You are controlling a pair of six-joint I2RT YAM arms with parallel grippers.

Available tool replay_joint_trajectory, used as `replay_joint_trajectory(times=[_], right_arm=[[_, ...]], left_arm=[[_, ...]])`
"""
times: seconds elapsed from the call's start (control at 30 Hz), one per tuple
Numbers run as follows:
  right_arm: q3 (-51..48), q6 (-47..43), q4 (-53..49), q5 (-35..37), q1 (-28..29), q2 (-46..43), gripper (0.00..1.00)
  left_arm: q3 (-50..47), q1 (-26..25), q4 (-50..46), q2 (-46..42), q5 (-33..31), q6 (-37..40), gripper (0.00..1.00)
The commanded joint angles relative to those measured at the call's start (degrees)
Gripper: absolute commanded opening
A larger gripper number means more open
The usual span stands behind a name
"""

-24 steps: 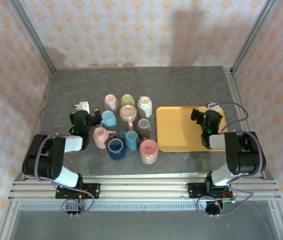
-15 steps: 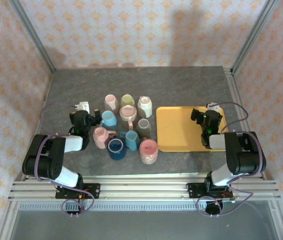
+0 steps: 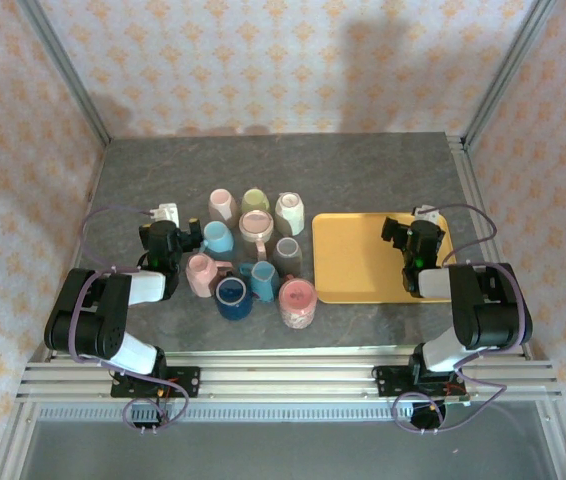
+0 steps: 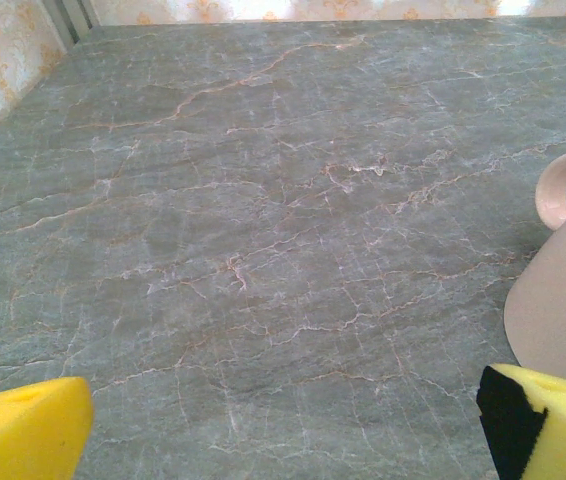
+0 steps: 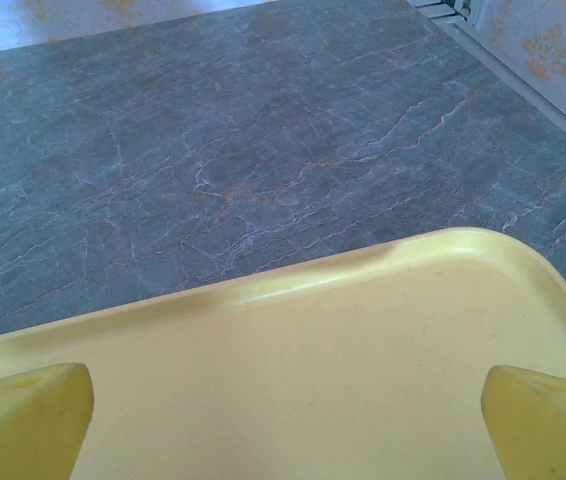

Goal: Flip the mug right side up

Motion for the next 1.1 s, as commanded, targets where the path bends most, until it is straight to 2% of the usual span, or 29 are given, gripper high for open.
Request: replay_joint_trajectory(times=[0.0, 0.2, 0.3, 0.37, 0.43, 0.5, 0.63, 0.83, 1.07], right_arm=[[1.69, -0.42, -1.67, 0.10, -0.37, -1.16, 0.97], [3.22, -0.29, -8.73, 0.33, -0.35, -6.97, 0.96], [5.63, 1.72, -18.82, -0.11, -0.33, -13.28, 0.96], [8.92, 4.46, -28.73, -1.64, -0.34, -18.08, 0.95], [12.23, 6.27, -37.36, -4.54, -0.35, -22.30, 0.91], [15.36, 8.35, -45.05, -7.22, -0.35, -25.62, 0.88], [21.96, 10.37, -58.45, -16.03, -0.23, -28.97, 0.81], [30.23, 8.46, -76.05, -28.66, 0.86, -29.14, 0.75], [32.98, 4.85, -85.95, -35.23, 1.84, -29.82, 0.72]], left_arm=[[1.75, 0.36, -1.47, -1.04, -1.03, -0.16, 1.00], [2.03, 0.37, -7.15, -7.87, -0.95, -0.12, 1.00], [4.46, 0.37, -16.89, -14.70, -0.81, -1.46, 1.00], [8.80, 0.37, -28.86, -19.11, 0.35, -3.80, 1.00], [13.57, 0.37, -39.85, -22.39, 2.28, -7.08, 1.00], [17.59, 0.22, -47.91, -24.93, 6.87, -8.49, 1.00], [22.76, -1.53, -59.50, -28.79, 14.15, -10.05, 1.00], [32.42, -6.11, -79.05, -29.48, 19.03, -14.13, 0.98], [37.58, -8.17, -94.33, -30.67, 20.44, -12.44, 0.94]])
